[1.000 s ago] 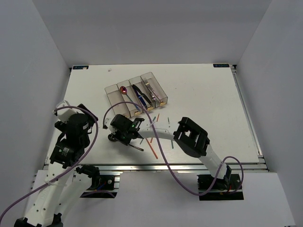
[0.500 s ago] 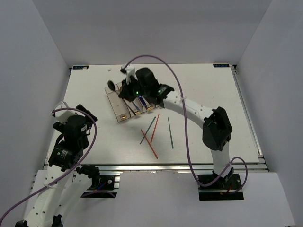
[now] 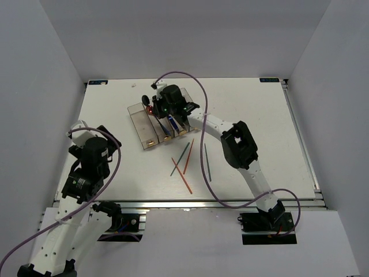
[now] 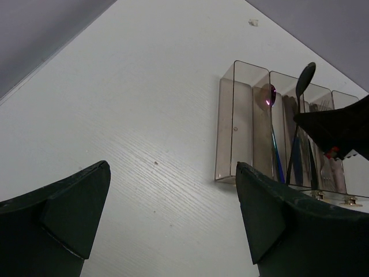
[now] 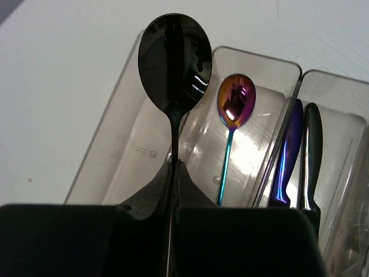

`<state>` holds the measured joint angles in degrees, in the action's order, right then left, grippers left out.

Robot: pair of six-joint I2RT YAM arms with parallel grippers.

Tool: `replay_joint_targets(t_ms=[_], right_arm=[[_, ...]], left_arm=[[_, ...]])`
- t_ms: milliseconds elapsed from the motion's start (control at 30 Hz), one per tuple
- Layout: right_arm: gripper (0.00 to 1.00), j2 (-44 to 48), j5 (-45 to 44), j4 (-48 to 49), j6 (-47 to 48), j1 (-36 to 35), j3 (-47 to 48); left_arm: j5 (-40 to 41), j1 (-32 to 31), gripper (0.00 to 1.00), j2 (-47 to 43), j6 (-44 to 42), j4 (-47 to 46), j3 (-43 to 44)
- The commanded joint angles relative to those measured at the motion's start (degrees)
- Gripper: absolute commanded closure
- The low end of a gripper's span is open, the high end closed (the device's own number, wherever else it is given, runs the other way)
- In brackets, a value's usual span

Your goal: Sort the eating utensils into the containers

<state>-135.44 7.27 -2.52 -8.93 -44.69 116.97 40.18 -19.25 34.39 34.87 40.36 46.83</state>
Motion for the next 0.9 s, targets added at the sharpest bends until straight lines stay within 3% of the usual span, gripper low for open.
replay_joint_targets(t_ms=[0,100,233,333,433,600,767,867], right_arm=[[1.0,-0.4,-3.4,5.3,0.0,0.3,3.3],[1.0,-1.0,-3.9,5.7,-1.3,0.4,2.6],[0.35,2.9,-4.7,7.9,-3.2,0.3,-2.8],[0.19,6.9,-6.1,6.1,-4.1,0.3,-3.9],[0.11,14.7,-11.9,0.5,-4.7,0.3,-7.8],[0.11,29.3,-25.3,-16.8,-11.0,0.3,-18.3],[0.12,38.6,-27.5,-27.0,-16.3,0.3,-38.3],[0.19,40.0,-27.4,-28.2,-18.3,0.4,-43.6]], left_arm=[[-1.7,0.2,0.02,0.3,-1.1,-1.2,0.1],[-2.2,0.2,0.02,0.3,-1.4,-1.3,0.0],[-2.7,0.2,0.02,0.1,-1.6,-1.6,0.0],[-3.2,0.2,0.02,0.0,-1.7,-1.9,-0.2],[-3.4,0.2,0.02,0.1,-1.8,-1.8,-0.2],[-4.1,0.2,0.02,0.0,-2.2,-2.4,-0.3],[-6.1,0.2,0.02,1.3,-2.7,-2.8,-0.4],[-7.3,0.2,0.02,2.1,-3.1,-3.4,-0.7]])
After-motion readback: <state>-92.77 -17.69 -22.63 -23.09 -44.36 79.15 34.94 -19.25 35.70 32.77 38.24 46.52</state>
